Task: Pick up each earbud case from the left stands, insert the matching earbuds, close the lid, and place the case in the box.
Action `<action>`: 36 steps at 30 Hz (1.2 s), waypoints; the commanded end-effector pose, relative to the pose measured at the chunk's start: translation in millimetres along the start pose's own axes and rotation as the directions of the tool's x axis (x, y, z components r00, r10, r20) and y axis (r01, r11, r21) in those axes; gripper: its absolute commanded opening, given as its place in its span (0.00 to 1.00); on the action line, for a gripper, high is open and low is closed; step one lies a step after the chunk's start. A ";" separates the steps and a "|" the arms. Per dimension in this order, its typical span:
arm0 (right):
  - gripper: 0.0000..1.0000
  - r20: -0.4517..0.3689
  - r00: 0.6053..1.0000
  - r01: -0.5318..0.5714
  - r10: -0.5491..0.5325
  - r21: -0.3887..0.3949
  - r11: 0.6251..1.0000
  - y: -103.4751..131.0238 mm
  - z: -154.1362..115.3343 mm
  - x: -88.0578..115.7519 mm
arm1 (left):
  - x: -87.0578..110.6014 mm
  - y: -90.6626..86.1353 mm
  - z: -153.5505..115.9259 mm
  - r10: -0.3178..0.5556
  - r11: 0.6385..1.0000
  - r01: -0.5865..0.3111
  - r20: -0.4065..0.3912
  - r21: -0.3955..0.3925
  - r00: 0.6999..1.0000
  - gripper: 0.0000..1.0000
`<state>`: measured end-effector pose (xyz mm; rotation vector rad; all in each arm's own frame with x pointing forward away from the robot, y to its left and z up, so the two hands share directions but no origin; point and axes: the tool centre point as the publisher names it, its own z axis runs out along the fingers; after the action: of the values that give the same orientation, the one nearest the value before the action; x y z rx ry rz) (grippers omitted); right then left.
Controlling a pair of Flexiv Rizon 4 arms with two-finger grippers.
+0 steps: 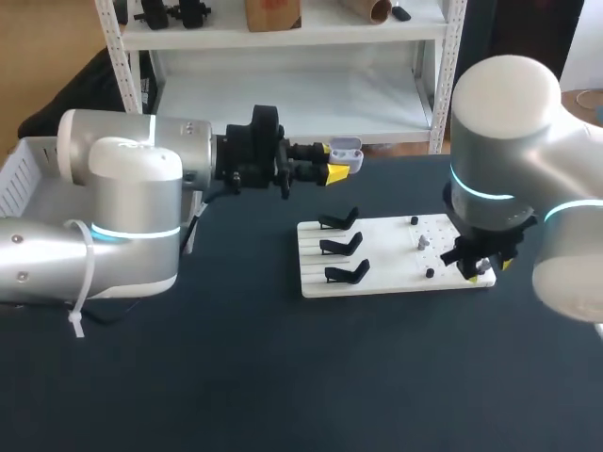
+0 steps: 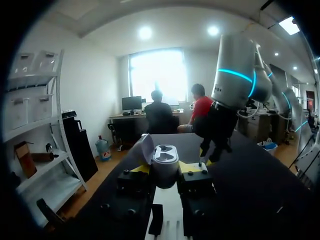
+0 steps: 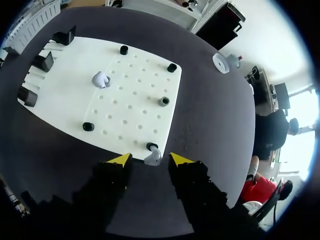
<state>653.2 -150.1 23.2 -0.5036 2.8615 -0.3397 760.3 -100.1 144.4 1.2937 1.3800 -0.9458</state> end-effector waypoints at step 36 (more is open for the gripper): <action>0.00 -0.039 0.997 -0.063 0.060 -0.073 0.995 4.9 -84.0 -11.2 | 0.7 -0.8 0.1 0.002 1.000 -0.002 0.003 -0.004 1.000 0.00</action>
<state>646.5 -129.1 69.9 -0.4207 2.9103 -0.2554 760.3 -100.1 144.4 1.2937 1.3801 -0.9457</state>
